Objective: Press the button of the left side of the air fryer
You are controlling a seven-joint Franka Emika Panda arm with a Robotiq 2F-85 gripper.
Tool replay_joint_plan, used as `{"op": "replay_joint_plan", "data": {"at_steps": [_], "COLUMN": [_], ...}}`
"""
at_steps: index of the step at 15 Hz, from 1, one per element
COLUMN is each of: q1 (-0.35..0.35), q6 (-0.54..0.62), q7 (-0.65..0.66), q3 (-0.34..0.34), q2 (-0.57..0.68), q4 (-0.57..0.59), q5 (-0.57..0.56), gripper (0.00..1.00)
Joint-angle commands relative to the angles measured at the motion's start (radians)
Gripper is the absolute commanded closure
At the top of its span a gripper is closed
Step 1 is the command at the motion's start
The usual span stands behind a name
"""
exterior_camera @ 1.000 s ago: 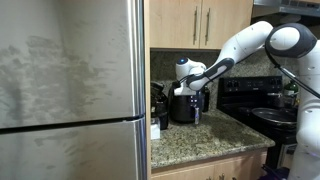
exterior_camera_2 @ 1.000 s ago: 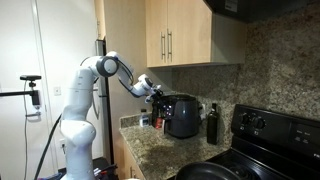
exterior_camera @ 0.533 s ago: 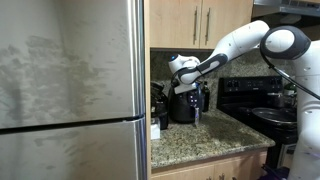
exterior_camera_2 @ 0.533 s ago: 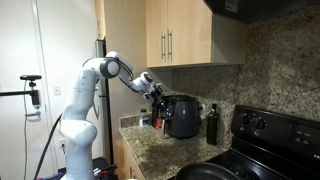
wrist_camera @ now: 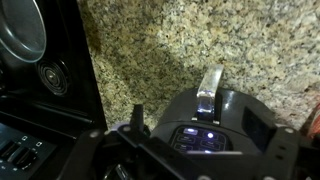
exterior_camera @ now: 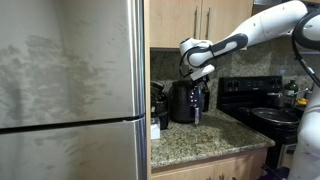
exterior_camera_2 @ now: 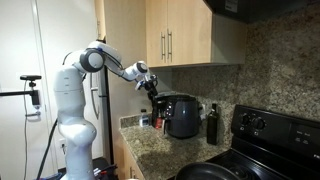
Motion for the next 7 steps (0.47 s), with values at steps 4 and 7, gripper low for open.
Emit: {"op": "replay_joint_plan", "data": {"at_steps": [4,7], "q1": [-0.033,-0.031], "q6": [-0.002,-0.002], "q7": [-0.002,0.003], "q3": [0.033,0.035], "q2": [-0.013,-0.004], "q4": [-0.003,-0.003], "q5": [0.005,0.004], "gripper": [0.0,0.0]}}
